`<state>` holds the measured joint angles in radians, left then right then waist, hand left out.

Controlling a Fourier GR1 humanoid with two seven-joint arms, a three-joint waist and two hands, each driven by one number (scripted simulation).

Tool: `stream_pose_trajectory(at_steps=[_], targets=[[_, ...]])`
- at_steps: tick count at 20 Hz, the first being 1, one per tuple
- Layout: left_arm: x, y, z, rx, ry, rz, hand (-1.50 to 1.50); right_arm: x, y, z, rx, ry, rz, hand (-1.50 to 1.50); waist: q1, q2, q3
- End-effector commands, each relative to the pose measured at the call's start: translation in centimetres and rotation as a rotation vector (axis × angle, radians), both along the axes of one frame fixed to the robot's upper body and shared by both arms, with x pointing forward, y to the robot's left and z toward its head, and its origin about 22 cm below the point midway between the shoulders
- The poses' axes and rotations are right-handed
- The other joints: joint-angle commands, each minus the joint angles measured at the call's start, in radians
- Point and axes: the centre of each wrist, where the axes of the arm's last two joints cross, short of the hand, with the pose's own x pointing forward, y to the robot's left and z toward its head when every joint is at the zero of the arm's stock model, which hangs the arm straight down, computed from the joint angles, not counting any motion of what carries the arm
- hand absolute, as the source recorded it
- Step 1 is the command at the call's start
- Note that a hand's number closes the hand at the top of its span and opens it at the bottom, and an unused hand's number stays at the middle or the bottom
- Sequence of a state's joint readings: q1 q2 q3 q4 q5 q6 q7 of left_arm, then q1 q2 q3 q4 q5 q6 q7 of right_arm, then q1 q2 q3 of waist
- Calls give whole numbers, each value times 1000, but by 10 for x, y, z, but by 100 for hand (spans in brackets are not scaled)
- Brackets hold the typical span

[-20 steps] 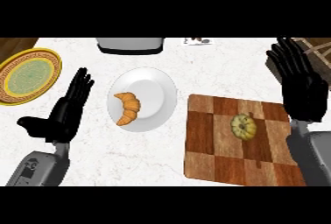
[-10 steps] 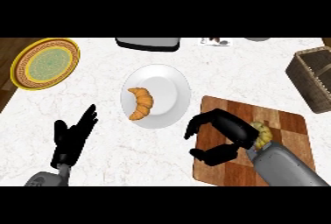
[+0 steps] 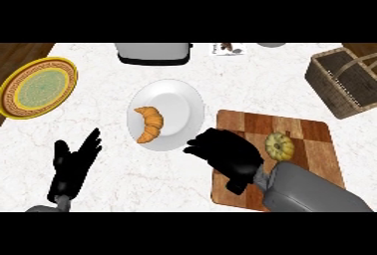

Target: Pick the squash from the cutting board and place it in the basket

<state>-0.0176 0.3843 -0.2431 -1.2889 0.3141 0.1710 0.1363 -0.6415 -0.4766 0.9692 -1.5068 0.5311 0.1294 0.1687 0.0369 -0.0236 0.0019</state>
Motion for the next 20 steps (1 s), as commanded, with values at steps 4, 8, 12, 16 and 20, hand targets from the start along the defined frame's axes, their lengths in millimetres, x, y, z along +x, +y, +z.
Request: stream_pose_trajectory(at_steps=[4, 8, 12, 16, 20], targets=[[-17, 10, -11, 27, 115, 48, 0, -18, 63, 74, -345, -351, 25, -150, -27, 2, -7], [-24, 13, -15, 13, 119, 54, 0, -31, 91, 124, -486, -360, 39, -150, -39, 4, -8], [-27, 10, -8, -14, 113, 51, 0, -14, 98, 143, -695, -254, 0, -150, -40, 5, -6], [-37, 10, -15, 3, 113, 67, 0, -21, 100, 147, -831, -241, 0, -150, -57, 5, -5], [-41, 25, -13, 13, 117, 74, 0, -20, 114, 162, -875, -254, -22, -150, -56, 6, -5]])
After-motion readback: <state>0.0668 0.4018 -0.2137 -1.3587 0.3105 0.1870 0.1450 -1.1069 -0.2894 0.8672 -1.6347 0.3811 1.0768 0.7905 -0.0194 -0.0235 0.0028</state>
